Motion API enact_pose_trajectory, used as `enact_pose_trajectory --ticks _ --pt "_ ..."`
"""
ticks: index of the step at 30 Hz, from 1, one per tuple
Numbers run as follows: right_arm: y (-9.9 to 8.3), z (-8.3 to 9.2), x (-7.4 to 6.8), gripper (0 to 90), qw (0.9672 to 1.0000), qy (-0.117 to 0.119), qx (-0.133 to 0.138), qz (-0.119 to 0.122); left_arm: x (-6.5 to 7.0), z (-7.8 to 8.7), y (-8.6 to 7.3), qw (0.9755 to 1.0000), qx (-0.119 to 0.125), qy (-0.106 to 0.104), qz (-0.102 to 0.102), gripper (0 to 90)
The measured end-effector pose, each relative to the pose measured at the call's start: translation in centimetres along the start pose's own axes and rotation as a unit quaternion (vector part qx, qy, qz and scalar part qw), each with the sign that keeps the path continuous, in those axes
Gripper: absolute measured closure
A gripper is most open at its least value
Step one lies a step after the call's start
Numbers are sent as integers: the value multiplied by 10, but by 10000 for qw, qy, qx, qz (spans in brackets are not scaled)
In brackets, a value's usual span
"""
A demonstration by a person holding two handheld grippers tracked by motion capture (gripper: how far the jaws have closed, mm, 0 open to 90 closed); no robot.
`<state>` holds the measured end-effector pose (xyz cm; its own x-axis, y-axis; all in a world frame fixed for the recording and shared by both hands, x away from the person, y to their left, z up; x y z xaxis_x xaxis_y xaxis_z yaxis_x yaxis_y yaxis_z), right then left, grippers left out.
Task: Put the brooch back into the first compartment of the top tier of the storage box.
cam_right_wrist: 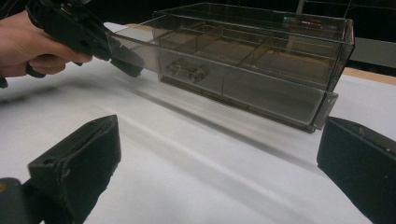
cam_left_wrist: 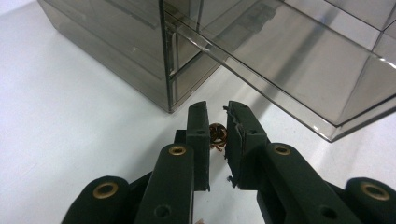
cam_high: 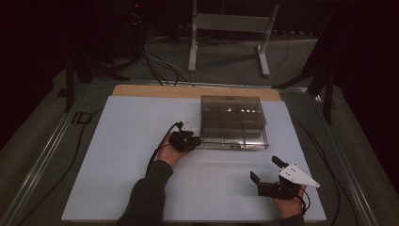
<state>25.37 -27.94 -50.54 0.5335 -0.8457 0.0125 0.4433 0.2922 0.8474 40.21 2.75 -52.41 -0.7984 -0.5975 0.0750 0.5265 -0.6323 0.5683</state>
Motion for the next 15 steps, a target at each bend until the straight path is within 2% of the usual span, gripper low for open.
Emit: enact_pose_trajectory --ticks 15 --pt "0 0 0 2 10000 -1 -6 -1 -4 16 -1 10000 69 38 54 808"
Point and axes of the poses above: each handheld gripper's, and its own axes: z roughly backward along the jaws, y roughly out of its top, x roughly to its right, the point moved 3 cm from there along -z, roughly forward along the jaws, and after that the axes turned 13 degrees about -x, right-handed, at the moved point
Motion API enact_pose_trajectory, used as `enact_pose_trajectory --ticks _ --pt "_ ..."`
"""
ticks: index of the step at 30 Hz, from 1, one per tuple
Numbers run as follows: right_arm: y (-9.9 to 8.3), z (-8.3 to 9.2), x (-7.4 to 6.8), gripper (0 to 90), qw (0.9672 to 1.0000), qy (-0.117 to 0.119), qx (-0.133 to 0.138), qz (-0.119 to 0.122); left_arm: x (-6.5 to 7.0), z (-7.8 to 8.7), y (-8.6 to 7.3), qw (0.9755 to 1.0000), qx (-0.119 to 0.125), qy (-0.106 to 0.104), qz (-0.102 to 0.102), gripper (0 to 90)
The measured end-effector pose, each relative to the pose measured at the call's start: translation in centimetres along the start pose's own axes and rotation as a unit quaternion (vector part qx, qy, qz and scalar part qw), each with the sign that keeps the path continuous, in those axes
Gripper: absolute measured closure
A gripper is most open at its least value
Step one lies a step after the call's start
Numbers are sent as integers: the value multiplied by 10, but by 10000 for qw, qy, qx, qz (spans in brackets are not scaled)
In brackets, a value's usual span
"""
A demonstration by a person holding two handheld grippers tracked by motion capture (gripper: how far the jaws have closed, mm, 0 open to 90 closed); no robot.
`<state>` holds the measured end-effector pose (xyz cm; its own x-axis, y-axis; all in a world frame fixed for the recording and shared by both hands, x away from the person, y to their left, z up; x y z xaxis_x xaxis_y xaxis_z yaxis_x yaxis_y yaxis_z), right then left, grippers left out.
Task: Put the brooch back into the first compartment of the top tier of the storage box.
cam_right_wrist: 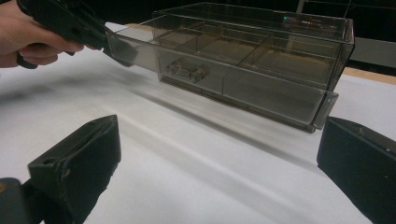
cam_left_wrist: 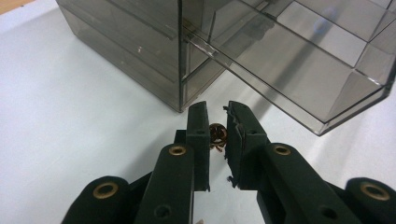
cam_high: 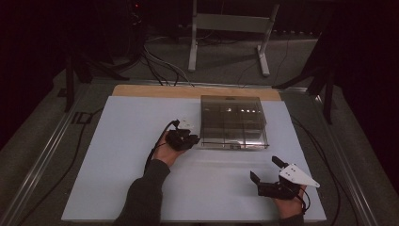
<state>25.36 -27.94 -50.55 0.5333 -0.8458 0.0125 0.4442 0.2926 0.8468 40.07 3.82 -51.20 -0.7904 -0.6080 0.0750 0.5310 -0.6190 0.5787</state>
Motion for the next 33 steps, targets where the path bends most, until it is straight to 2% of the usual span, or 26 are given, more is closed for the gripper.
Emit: enact_pose_trajectory --ticks 10,23,33 --pt "0 0 0 1 10000 -1 -5 -5 -4 12 -1 9999 51 9 89 808" --pt "0 0 0 2 10000 4 -10 -6 -6 25 5 9999 120 35 79 808" --pt "0 -1 -1 1 10000 17 -10 -13 -8 31 7 9999 76 -1 96 808"
Point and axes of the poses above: each handheld gripper's, and its own axes: z roughly backward along the jaws, y roughly out of its top, x roughly to its right, the point moved 3 cm from there along -z, roughly forward along the jaws, and after that the axes turned 13 degrees about -x, right-handed, at the moved point
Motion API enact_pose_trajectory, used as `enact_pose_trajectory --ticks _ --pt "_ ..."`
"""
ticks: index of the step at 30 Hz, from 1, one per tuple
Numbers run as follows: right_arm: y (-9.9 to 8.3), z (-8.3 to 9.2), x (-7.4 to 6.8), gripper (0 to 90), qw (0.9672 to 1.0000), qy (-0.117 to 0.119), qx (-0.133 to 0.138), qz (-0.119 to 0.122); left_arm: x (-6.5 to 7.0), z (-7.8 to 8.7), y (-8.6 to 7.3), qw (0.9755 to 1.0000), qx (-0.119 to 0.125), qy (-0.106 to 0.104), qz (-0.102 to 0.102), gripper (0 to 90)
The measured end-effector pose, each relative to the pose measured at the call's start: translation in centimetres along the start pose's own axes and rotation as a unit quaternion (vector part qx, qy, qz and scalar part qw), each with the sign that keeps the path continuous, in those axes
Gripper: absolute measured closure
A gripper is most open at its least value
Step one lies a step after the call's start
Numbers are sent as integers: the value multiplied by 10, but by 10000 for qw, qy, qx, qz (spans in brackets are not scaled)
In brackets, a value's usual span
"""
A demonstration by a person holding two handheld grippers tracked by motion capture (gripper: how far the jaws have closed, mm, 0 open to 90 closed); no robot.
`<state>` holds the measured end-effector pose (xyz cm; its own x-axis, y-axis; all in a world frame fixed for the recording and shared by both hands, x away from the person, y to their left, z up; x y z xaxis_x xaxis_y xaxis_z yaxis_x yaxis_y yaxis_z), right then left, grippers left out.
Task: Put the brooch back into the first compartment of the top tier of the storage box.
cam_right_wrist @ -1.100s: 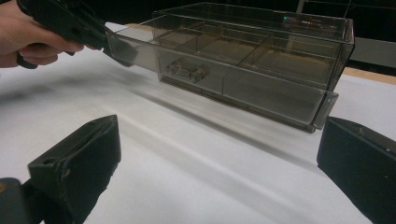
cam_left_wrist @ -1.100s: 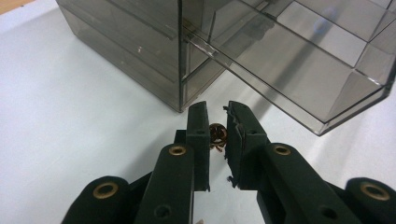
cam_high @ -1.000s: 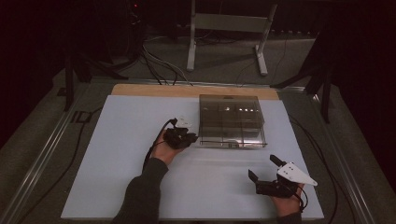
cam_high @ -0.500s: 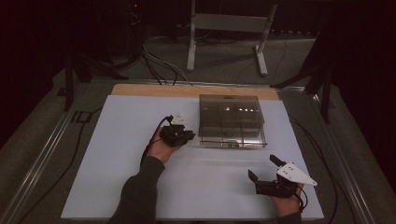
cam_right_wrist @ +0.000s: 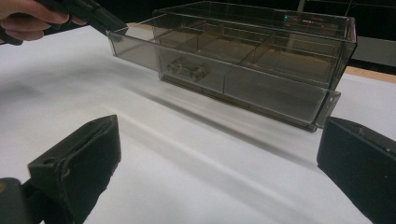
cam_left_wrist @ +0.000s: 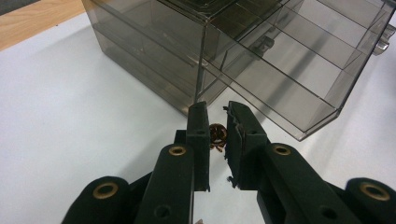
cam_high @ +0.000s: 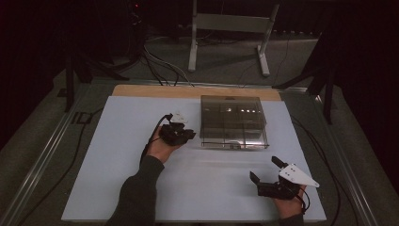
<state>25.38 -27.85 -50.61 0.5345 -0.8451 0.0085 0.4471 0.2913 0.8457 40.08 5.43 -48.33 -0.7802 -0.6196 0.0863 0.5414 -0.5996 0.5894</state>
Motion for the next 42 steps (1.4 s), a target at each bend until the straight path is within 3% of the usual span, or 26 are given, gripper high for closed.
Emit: enact_pose_trajectory --ticks 25,42 --pt "0 -1 0 2 10000 16 -17 -1 8 24 22 9993 339 -97 -87 808" --pt "0 0 -1 1 10000 18 -22 2 19 25 40 9986 483 -153 -174 808"
Point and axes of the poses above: each handheld gripper's, and its own axes: z roughly backward along the jaws, y roughly out of its top, x roughly to its right, the point moved 3 cm from there along -z, roughly forward along the jaws, and after that the axes turned 13 degrees about -x, right-handed, at the moved point
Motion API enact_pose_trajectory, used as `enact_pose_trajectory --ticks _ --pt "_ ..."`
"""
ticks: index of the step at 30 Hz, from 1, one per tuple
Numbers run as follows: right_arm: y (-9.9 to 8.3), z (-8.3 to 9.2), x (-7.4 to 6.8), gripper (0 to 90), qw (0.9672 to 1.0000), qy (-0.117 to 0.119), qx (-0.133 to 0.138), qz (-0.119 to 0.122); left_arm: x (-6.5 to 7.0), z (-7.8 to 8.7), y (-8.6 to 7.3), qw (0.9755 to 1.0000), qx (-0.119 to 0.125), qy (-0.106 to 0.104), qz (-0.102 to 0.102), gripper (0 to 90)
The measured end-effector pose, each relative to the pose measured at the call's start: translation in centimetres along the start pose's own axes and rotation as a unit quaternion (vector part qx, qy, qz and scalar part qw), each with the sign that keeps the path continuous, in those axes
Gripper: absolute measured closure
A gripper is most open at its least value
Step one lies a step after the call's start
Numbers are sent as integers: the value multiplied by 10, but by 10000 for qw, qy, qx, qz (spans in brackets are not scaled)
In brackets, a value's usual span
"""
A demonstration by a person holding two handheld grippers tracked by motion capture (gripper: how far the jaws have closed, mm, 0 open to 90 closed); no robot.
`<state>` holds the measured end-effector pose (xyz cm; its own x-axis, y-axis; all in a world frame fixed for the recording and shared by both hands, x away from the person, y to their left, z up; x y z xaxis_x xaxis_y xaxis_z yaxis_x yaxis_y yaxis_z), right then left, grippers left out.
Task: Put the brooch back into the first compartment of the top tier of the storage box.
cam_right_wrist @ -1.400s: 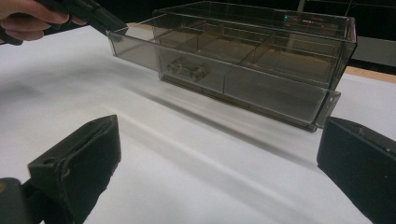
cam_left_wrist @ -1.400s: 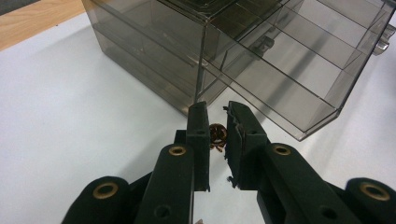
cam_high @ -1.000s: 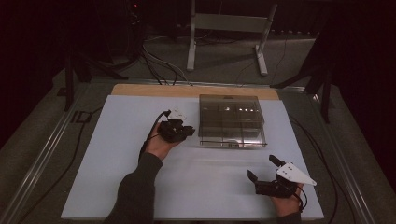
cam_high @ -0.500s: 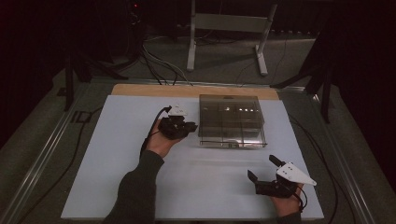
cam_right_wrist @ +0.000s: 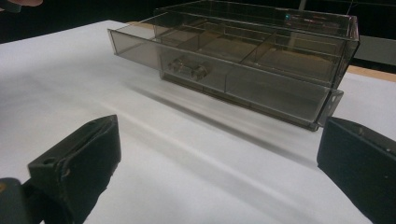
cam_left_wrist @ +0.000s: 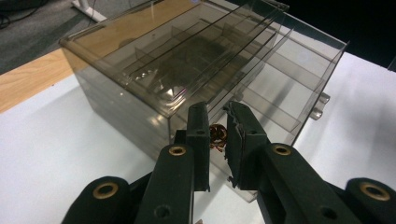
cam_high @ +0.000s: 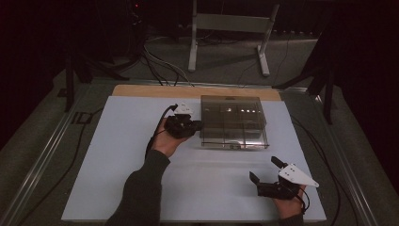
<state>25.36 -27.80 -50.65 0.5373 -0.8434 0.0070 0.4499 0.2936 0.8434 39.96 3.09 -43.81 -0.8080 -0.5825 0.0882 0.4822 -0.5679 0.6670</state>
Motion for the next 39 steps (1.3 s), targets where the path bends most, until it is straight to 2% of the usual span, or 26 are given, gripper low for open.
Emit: enact_pose_trajectory --ticks 14,39 --pt "0 0 0 1 10000 4 7 1 9 -9 9 9999 8 -112 -68 808" --pt "0 0 0 1 10000 20 -5 11 21 -27 18 9997 -41 -172 -145 808"
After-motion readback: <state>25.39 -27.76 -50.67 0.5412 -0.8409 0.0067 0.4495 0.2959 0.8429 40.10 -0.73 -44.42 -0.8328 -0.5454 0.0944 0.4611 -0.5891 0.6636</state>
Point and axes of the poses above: each handheld gripper's, and its own axes: z roughly backward along the jaws, y roughly out of its top, x roughly to its right, the point moved 3 cm from there along -z, roughly forward along the jaws, and after that the axes turned 13 degrees about -x, right-handed, at the moved point
